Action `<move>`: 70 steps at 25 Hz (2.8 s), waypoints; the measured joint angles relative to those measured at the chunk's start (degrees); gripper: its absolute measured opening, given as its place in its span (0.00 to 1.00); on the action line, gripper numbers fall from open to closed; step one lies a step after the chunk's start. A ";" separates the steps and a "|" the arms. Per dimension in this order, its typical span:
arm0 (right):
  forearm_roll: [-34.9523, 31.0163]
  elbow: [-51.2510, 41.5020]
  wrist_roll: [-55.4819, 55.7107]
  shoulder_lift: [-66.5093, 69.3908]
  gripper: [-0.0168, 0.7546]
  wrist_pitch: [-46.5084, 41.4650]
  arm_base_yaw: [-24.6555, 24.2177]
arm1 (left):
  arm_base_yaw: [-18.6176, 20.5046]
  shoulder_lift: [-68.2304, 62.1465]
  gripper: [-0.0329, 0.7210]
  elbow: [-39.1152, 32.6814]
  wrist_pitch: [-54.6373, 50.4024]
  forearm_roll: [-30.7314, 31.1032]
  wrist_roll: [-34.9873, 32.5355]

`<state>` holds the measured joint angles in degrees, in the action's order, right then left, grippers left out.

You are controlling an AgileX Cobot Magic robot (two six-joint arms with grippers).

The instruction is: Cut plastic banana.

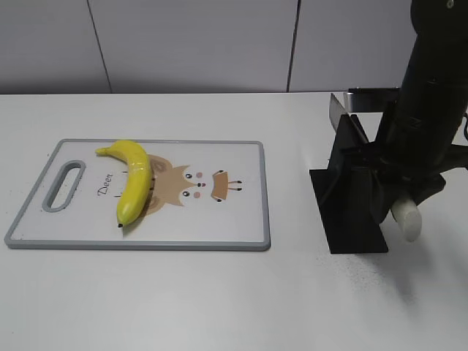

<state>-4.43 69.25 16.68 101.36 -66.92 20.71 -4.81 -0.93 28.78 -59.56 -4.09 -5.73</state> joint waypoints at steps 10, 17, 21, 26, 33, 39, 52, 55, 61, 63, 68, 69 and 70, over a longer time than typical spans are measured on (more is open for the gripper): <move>0.57 0.00 0.05 -2.66 0.26 -1.26 0.00 | 0.00 0.00 0.81 0.00 0.00 0.00 0.00; 1.19 0.16 0.09 -5.60 0.26 -1.39 0.00 | 0.00 0.00 0.81 0.00 0.00 0.00 0.00; 1.27 0.78 0.09 -6.96 0.26 -1.39 0.00 | 0.00 0.00 0.81 0.00 0.00 0.00 0.00; 1.38 1.90 -0.21 -8.84 0.26 -1.51 0.00 | 0.00 0.00 0.80 0.00 0.00 -0.05 0.00; 1.43 5.10 -2.24 -11.99 0.26 -1.81 0.00 | 0.00 0.00 0.79 0.00 0.00 -0.05 0.00; 1.15 7.84 -9.53 -13.35 0.26 -1.86 0.00 | 0.00 0.00 0.79 0.00 0.00 -0.12 0.00; 1.38 8.14 -42.33 -13.35 0.26 -0.40 0.00 | 0.00 0.00 0.79 0.00 0.00 -0.16 0.00; 1.37 8.14 -52.37 -12.70 0.26 1.95 0.00 | 0.00 0.00 0.79 0.00 0.00 -0.18 0.00; 0.84 10.63 -71.68 -9.27 0.26 3.02 0.00 | 0.00 -0.06 0.79 0.00 0.00 -0.18 -1.02; -0.65 13.76 -73.90 -7.14 0.26 3.02 0.00 | 0.00 -0.49 0.79 0.00 0.06 -0.23 -2.79; -4.13 27.10 -77.34 1.03 0.26 -0.69 0.39 | 0.00 -4.82 0.79 1.38 2.66 -0.25 -9.68; -4.34 29.28 -77.64 2.37 0.26 -0.90 0.59 | 0.00 -6.35 0.79 2.00 4.33 -0.20 -11.47; -4.38 31.71 -77.70 3.81 0.26 -1.02 0.85 | 0.00 -7.86 0.79 2.80 5.98 -0.08 -12.91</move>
<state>-8.82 100.96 -61.02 105.18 -67.93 21.56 -4.81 -8.79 31.58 -53.58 -4.17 -18.64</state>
